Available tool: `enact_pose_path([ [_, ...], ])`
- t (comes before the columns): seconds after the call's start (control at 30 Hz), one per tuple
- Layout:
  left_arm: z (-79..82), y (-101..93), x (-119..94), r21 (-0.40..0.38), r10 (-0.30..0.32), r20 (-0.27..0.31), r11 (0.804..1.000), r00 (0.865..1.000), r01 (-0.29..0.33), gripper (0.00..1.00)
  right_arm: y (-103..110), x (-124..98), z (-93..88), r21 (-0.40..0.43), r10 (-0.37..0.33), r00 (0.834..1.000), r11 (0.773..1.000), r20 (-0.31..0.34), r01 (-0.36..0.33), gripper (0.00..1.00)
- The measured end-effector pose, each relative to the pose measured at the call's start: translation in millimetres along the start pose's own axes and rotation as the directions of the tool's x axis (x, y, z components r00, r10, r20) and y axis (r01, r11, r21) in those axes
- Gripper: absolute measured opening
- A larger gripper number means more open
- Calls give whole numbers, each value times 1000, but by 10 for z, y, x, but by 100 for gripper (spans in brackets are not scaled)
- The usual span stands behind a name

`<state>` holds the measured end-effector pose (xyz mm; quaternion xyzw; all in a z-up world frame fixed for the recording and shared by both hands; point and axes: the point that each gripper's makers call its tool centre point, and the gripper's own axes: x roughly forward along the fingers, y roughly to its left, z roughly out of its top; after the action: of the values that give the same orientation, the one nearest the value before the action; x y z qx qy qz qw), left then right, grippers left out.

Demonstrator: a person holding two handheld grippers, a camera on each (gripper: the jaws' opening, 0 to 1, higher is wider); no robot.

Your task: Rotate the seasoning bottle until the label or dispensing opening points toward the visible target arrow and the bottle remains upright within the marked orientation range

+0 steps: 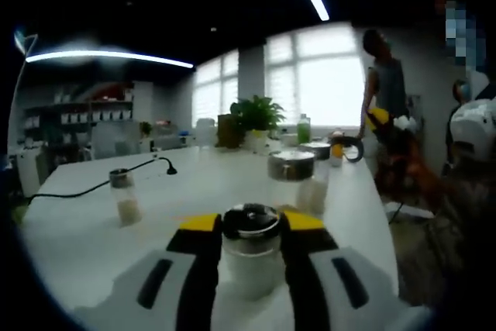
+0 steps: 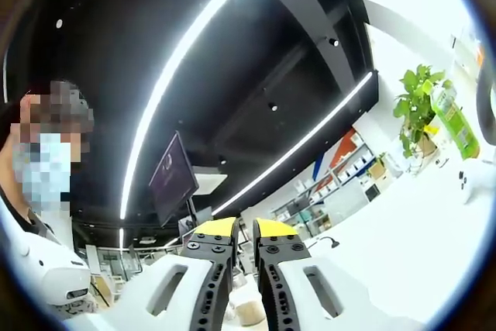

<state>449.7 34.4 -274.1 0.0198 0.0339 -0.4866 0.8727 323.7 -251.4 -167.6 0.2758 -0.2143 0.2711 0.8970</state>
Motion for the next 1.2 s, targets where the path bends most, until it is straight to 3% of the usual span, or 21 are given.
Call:
enact_pose_path([
  [0.23,2,-9,-6,16,-34,-1,999,999,34,32,50,103,-48,-21,4,999,1000,-42,-5,4],
  [0.33,-5,-8,0,-29,-69,-2,997,998,69,32,94,165,-110,-4,12,999,1000,-39,-13,3],
  [0.43,-6,-5,22,-50,-82,-21,995,996,81,32,191,218,-281,32,44,997,999,-62,-42,3],
  [0.5,-18,-19,28,-14,-84,-51,996,995,83,32,267,244,-370,34,56,994,998,-89,-54,3],
  [0.7,-41,-46,54,37,-100,-86,994,991,103,32,407,212,-326,7,63,994,998,-89,-63,5],
  [0.9,-41,-67,74,45,-128,-77,990,989,132,32,391,145,-376,13,32,996,999,-86,-31,5],
  [1.07,-44,-88,58,69,-136,-74,988,988,141,32,449,144,-426,15,40,995,999,-94,-39,5],
  [1.2,-44,-72,48,46,-146,-68,988,987,149,32,411,148,-460,56,51,995,997,-84,-47,5],
])
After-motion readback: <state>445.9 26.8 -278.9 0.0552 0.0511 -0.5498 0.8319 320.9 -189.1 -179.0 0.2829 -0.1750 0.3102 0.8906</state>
